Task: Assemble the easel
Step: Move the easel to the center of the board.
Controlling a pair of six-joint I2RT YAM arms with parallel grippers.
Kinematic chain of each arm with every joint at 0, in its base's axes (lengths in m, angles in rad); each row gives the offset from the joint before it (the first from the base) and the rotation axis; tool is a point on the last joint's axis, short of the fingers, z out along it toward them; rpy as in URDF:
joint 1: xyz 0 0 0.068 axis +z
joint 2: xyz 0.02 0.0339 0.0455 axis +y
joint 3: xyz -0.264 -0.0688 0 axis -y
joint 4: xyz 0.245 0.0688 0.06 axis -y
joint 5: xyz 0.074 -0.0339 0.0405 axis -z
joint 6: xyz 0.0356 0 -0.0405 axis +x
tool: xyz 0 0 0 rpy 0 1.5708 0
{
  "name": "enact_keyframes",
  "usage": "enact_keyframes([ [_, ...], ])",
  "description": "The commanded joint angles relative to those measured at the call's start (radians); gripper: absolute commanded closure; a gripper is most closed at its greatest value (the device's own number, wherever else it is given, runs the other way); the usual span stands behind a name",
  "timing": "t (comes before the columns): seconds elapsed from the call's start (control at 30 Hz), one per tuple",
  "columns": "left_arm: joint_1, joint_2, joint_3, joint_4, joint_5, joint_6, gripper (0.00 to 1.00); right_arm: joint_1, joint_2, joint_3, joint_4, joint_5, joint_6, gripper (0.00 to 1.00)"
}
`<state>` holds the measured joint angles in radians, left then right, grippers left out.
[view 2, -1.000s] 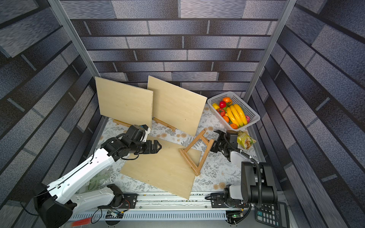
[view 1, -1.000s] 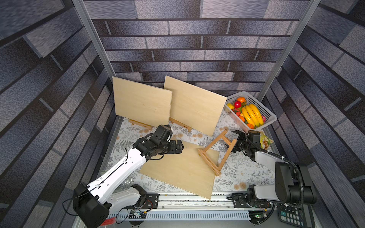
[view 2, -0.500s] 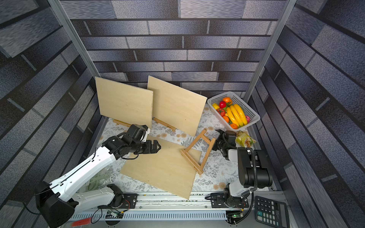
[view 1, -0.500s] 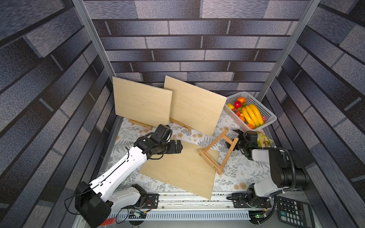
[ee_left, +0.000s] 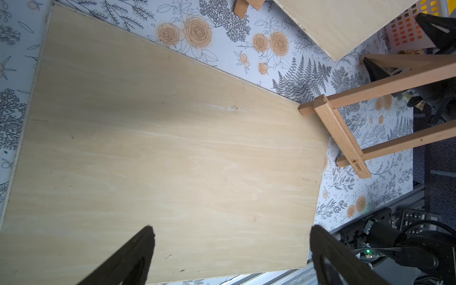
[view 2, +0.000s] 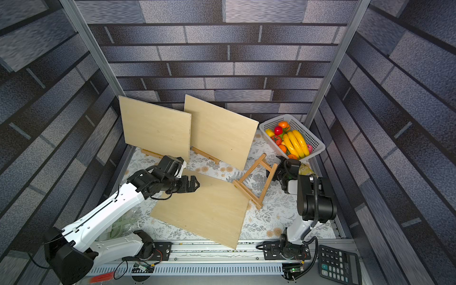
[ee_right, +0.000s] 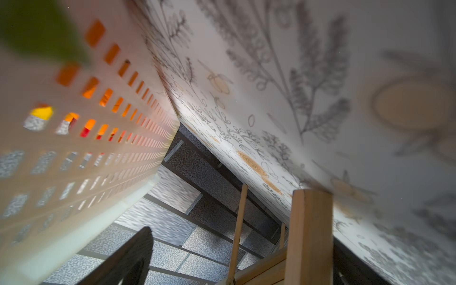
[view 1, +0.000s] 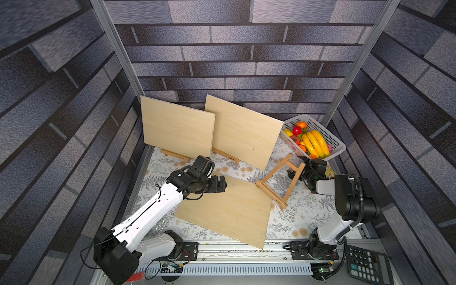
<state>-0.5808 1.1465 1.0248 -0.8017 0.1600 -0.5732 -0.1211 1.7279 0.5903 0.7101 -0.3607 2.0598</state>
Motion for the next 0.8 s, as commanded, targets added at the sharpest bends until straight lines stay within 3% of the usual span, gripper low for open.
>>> enact_keyframes([
  [0.0, 0.002, -0.024, 0.03, -0.037, -0.013, 0.004, 0.0, -0.006, 0.047, 0.028, 0.094, -0.003, 0.017, 0.0],
  [0.77, 0.007, -0.111, -0.009, -0.084, -0.03, -0.004, 0.0, -0.014, 0.15, 0.068, 0.181, 0.055, 0.03, 0.0],
])
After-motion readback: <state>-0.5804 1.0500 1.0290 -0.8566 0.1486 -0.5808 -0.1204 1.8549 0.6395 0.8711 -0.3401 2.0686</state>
